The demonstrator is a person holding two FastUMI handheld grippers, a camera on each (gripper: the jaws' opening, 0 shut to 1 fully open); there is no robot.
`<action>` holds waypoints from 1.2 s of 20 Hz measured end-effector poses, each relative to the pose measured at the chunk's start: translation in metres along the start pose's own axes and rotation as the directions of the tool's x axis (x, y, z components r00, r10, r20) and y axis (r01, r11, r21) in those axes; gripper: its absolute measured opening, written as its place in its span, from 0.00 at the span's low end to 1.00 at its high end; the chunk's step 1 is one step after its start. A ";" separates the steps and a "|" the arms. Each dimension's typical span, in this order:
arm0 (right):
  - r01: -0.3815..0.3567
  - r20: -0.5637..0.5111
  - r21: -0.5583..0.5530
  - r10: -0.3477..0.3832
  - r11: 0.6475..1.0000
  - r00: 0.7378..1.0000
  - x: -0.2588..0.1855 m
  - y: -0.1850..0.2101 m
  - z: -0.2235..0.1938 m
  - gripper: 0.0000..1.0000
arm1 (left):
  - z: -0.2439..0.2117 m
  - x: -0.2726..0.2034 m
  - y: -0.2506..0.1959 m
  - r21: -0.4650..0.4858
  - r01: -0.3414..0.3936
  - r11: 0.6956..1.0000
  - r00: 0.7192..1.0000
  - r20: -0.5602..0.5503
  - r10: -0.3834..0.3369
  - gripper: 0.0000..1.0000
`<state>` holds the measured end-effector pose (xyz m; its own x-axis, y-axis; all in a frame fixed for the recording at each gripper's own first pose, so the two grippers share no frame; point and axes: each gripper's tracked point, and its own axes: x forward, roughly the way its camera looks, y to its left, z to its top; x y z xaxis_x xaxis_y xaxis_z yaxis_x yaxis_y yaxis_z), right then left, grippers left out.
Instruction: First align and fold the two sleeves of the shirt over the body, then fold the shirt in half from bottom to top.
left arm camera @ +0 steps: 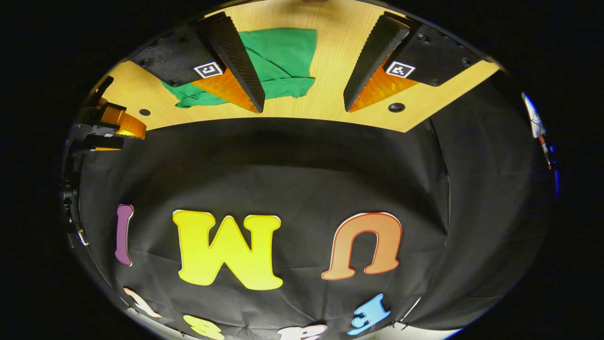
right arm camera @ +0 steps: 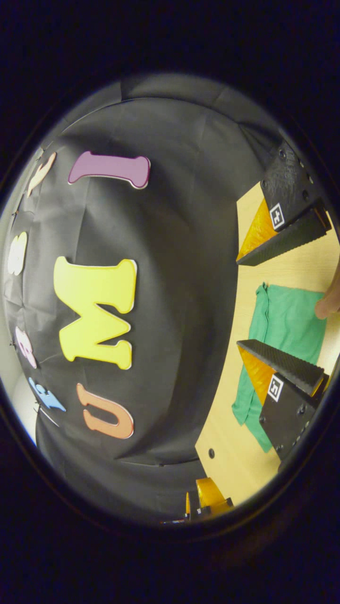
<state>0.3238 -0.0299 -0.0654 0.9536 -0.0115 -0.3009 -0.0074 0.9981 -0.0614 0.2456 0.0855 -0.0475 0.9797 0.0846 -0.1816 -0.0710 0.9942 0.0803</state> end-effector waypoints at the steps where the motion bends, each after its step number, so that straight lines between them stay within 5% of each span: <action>1: -0.003 0.008 -0.001 0.003 1.000 1.000 -0.017 -0.001 0.002 0.95 | 0.003 -0.015 -0.001 0.001 -0.002 1.000 1.000 -0.002 0.002 1.00; 10: 0.009 0.129 0.007 -0.010 1.000 0.992 -0.180 -0.035 0.008 0.95 | -0.012 -0.151 -0.048 -0.021 0.120 0.993 0.992 0.051 -0.119 1.00; 16: 0.042 0.183 -0.067 -0.029 0.997 0.983 -0.286 -0.036 -0.020 0.95 | -0.027 -0.225 -0.051 0.000 0.113 0.994 0.988 0.104 -0.112 1.00; 19: -0.026 0.174 -0.063 0.036 0.998 0.984 -0.323 -0.015 -0.038 0.94 | -0.026 -0.252 -0.050 -0.005 0.105 0.994 0.985 0.135 -0.104 1.00; 24: -0.007 0.190 -0.046 0.016 0.999 0.982 -0.357 -0.005 -0.054 0.95 | -0.016 -0.278 -0.075 0.056 0.154 0.987 0.971 0.175 -0.161 1.00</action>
<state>-0.0326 -0.0341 -0.0087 0.9932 0.0165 -0.1152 -0.0284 0.9943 -0.1031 -0.0245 -0.0114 -0.0183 0.9958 -0.0894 -0.0176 0.0908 0.9902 0.1057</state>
